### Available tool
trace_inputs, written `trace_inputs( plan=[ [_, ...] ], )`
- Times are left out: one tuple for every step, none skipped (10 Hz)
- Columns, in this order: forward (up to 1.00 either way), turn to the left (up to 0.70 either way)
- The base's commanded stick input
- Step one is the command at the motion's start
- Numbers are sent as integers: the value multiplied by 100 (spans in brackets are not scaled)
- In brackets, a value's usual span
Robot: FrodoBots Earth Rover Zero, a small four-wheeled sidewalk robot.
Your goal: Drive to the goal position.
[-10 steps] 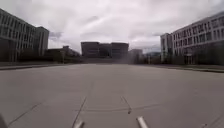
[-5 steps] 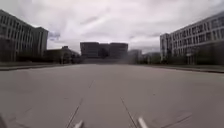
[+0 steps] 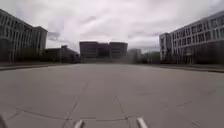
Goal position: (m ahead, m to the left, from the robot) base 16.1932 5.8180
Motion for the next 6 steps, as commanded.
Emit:
trace_inputs(
  plan=[
    [100,0],
    [100,0],
    [100,0],
    [100,0],
    [100,0],
    [100,0]
  ],
)
